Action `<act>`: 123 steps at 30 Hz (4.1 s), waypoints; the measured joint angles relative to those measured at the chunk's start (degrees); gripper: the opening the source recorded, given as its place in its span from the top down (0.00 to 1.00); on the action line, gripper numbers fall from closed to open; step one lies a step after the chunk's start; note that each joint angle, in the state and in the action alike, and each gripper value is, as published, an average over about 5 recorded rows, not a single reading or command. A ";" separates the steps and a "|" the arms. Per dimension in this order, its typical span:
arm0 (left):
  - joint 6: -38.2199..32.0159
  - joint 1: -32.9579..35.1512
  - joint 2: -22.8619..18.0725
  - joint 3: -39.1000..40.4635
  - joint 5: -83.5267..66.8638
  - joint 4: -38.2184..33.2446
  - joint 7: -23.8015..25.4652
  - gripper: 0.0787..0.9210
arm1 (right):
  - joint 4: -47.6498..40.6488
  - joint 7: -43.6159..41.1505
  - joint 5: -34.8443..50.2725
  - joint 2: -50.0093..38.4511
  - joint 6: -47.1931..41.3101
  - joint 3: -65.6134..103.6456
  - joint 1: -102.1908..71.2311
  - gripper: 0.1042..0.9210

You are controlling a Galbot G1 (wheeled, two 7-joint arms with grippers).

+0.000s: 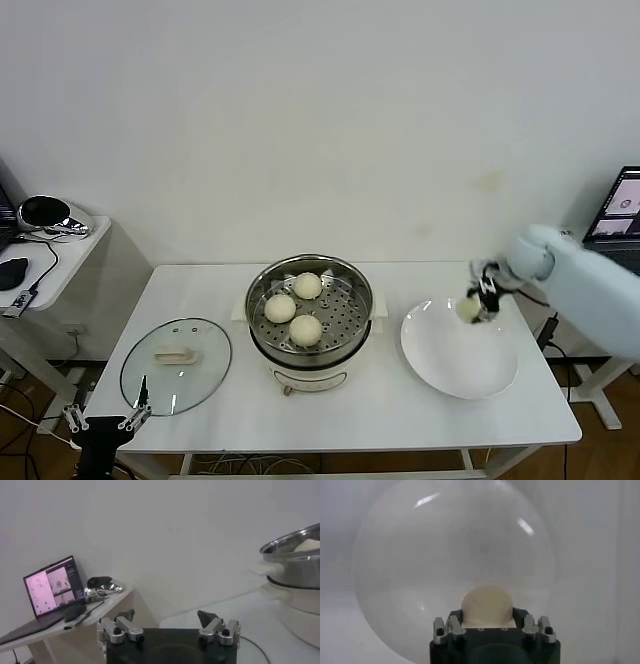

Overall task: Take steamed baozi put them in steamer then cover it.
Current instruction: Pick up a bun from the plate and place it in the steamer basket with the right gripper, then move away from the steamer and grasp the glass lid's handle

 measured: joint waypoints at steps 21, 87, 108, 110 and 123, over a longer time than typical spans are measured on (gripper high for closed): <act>2.76 -1.92 0.28 -0.74 -8.45 0.72 -0.73 0.12 | 14.73 12.43 33.06 14.34 -16.83 -20.12 22.91 0.35; 2.48 -3.17 -1.71 -0.24 -9.03 -0.04 0.12 0.12 | 28.72 47.62 34.16 3.10 -1.14 24.01 -26.78 0.12; -1.76 -6.88 1.64 -4.36 29.67 10.11 -1.09 0.12 | 35.47 55.05 17.80 25.18 25.55 84.99 -85.75 0.12; -2.52 -7.77 2.77 -4.76 36.72 12.11 -1.67 0.12 | 36.18 55.74 17.55 26.76 25.83 88.21 -88.66 0.12; -5.60 -16.54 7.40 -1.15 65.58 26.45 -3.41 0.12 | 40.38 58.17 17.32 33.33 26.67 99.83 -100.47 0.12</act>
